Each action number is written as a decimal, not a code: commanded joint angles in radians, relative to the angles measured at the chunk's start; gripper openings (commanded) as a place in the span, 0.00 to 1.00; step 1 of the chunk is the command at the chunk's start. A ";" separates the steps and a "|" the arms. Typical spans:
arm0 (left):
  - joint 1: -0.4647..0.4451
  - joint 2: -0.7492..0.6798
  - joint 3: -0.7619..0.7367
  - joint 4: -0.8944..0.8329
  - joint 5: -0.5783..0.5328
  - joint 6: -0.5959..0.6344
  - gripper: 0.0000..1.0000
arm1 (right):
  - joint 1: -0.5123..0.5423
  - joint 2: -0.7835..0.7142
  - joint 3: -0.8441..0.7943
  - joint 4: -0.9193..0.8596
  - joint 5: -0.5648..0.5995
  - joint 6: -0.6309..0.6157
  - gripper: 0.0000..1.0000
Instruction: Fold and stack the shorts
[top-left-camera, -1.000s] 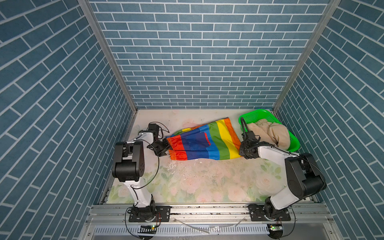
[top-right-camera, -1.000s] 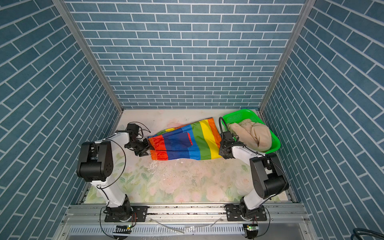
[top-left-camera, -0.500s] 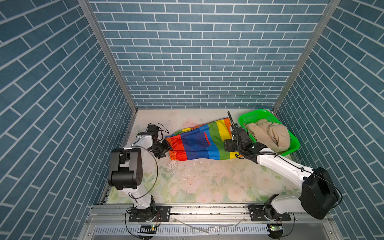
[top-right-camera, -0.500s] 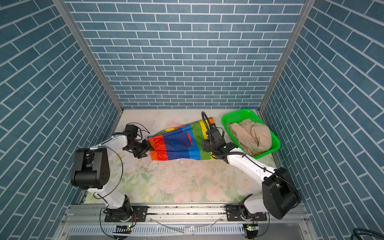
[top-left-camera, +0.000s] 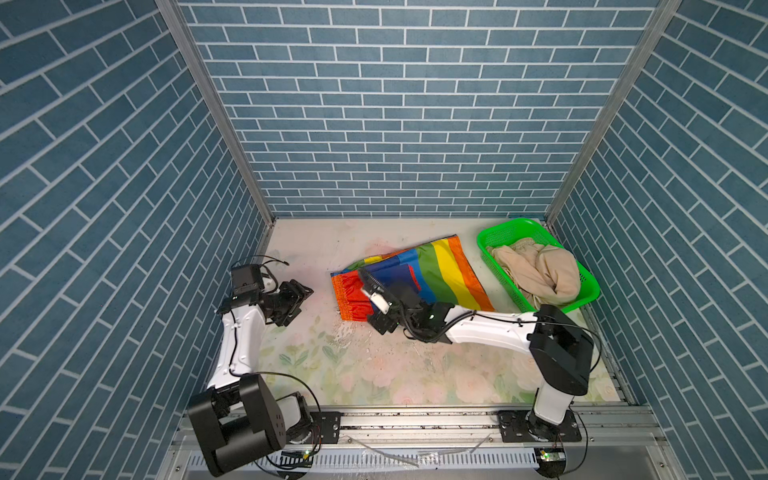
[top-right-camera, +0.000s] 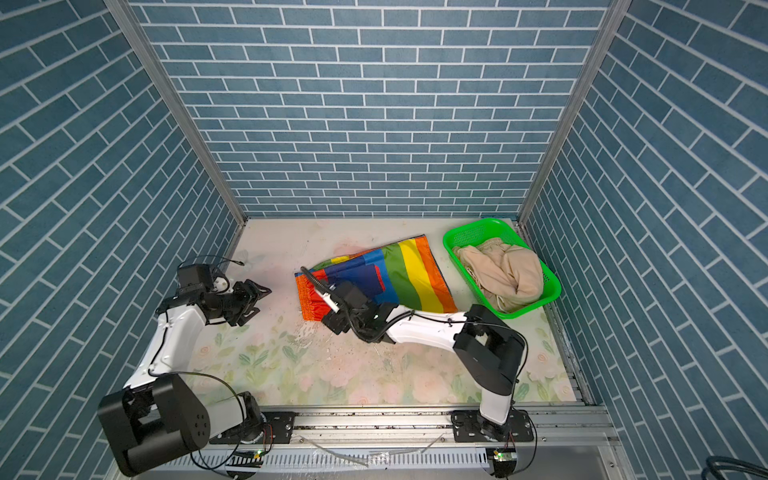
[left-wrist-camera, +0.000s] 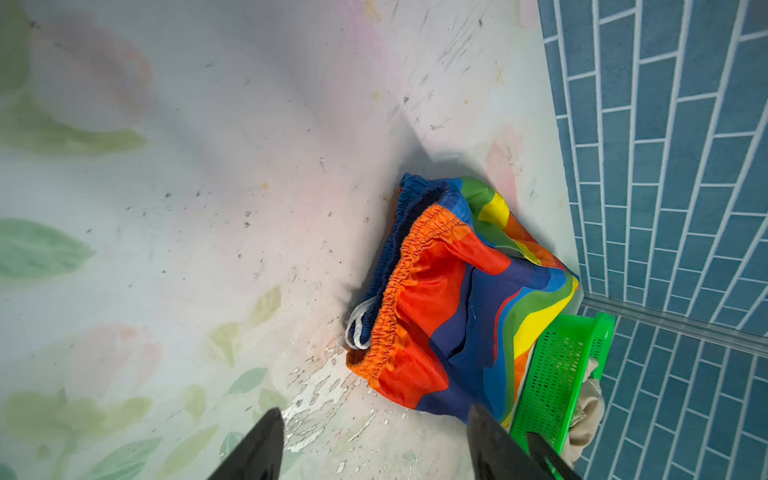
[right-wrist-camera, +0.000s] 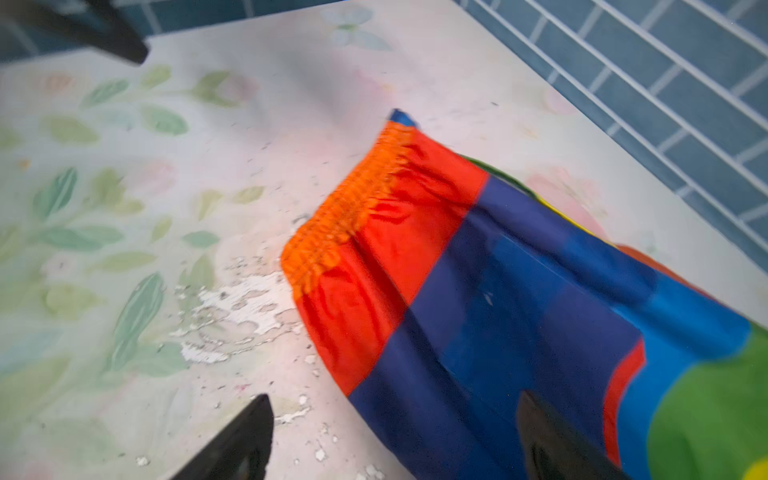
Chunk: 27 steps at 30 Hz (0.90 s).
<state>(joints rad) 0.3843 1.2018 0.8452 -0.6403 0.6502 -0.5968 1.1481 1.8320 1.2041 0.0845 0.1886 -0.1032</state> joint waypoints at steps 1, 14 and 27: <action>0.053 -0.017 -0.074 0.073 0.137 -0.060 0.73 | 0.031 0.078 0.085 0.049 -0.031 -0.224 0.78; 0.157 0.006 -0.108 0.088 0.206 -0.030 0.76 | 0.057 0.405 0.329 0.091 -0.038 -0.435 0.95; 0.155 0.048 -0.164 0.101 0.168 -0.005 0.78 | -0.011 0.496 0.414 0.048 -0.047 -0.320 0.41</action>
<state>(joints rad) 0.5381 1.2419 0.7097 -0.5243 0.8371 -0.6270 1.1488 2.3226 1.6138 0.1482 0.1471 -0.4538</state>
